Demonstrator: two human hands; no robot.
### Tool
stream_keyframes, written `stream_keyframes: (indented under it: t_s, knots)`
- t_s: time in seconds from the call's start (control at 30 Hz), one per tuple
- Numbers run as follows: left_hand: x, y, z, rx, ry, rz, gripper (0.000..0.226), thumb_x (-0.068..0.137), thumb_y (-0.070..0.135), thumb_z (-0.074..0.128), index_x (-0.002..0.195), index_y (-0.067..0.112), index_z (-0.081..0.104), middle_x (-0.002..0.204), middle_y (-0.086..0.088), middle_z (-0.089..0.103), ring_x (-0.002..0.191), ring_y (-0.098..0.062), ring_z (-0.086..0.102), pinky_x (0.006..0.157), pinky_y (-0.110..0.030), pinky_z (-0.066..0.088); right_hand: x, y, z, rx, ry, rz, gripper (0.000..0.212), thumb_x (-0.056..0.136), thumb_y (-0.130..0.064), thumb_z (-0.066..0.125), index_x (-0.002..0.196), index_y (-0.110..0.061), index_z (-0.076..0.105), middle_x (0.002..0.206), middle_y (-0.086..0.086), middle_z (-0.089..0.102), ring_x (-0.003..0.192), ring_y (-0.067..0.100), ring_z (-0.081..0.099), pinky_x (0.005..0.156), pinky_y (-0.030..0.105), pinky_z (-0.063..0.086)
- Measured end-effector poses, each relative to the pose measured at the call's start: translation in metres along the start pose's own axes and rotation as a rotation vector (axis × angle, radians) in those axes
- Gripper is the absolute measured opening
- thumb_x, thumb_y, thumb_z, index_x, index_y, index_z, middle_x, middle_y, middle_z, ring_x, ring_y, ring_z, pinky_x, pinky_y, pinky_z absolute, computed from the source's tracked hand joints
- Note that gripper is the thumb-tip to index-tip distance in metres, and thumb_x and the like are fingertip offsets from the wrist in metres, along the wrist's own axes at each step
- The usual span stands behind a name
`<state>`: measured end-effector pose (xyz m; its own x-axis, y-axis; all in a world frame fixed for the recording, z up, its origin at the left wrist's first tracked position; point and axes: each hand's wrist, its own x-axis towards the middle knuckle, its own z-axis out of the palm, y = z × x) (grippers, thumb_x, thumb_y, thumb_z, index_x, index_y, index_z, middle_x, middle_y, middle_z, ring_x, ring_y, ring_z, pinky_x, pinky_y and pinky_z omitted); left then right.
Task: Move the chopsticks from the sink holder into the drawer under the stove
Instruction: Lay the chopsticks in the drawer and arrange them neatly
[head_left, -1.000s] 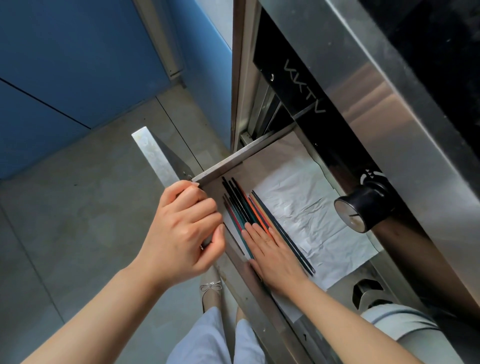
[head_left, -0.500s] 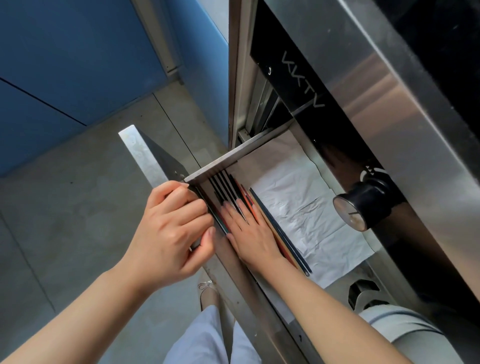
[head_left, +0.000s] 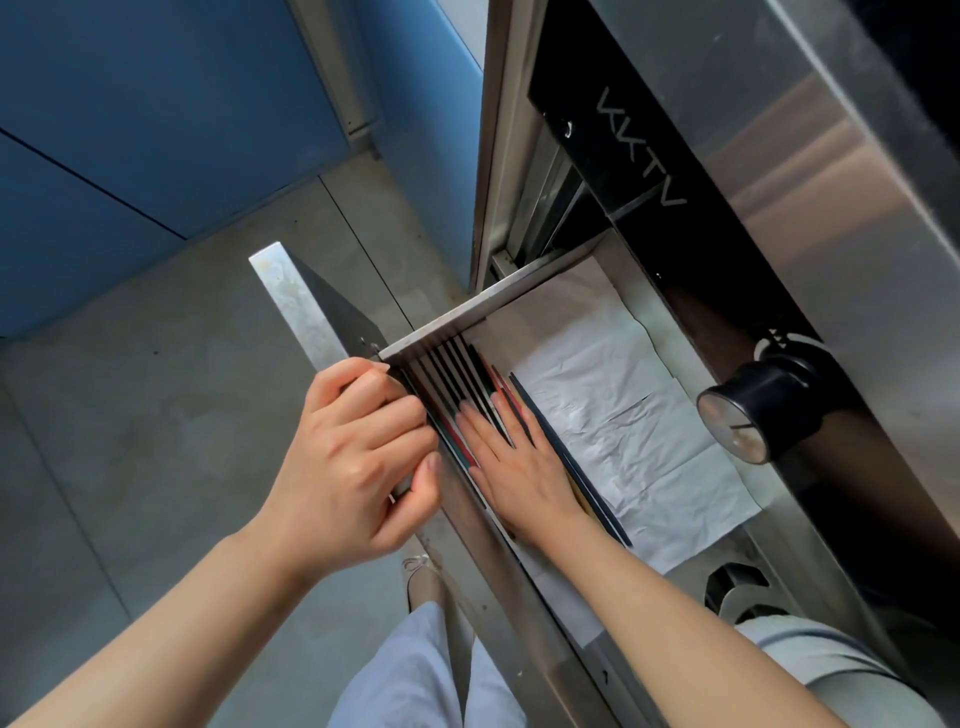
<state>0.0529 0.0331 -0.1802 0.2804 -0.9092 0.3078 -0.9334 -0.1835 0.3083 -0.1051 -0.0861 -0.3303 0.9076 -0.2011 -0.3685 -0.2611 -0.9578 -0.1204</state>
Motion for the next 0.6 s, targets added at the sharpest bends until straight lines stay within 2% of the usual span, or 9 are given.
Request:
stream_keyframes:
  t_s: [0.17,0.37,0.5,0.6]
  knots:
    - [-0.001,-0.001,-0.001,0.002,-0.002,0.007,0.04,0.091,0.019,0.039,0.056,0.011,0.056,0.062,-0.003,0.05,0.072,-0.022,0.046,0.095,-0.032,0.035,0.008,-0.004,-0.007,0.091,0.025,0.021,0.061,0.096,-0.036,0.04,0.149,-0.011,0.025,0.157,0.006,0.024,0.145,0.028,0.018,0.114,0.048,0.026]
    - [0.0,0.0,0.0,0.004,0.005,0.005,0.039,0.09,0.018,0.04,0.055,0.011,0.054,0.061,-0.003,0.049,0.071,-0.023,0.046,0.094,-0.032,0.034,-0.045,0.015,0.013,0.145,0.021,0.161,0.066,0.097,-0.038,0.024,0.15,-0.002,0.009,0.159,0.013,0.008,0.147,0.024,0.006,0.119,0.042,0.015]
    - [-0.001,-0.001,0.0,0.01,0.007,0.003,0.038,0.09,0.018,0.04,0.056,0.011,0.054,0.061,-0.003,0.049,0.07,-0.024,0.047,0.095,-0.032,0.034,-0.053,0.02,0.017,0.163,-0.044,0.167,0.069,0.097,-0.042,0.028,0.15,-0.001,0.009,0.159,0.014,0.006,0.147,0.025,0.004,0.119,0.041,0.019]
    - [-0.001,-0.001,-0.001,0.01,0.009,0.007,0.039,0.09,0.018,0.039,0.056,0.011,0.055,0.061,-0.003,0.05,0.069,-0.024,0.048,0.094,-0.033,0.035,-0.034,0.019,0.01,0.194,-0.042,0.132,0.071,0.098,-0.041,0.032,0.15,-0.002,0.005,0.159,0.013,0.001,0.147,0.025,-0.002,0.119,0.04,0.014]
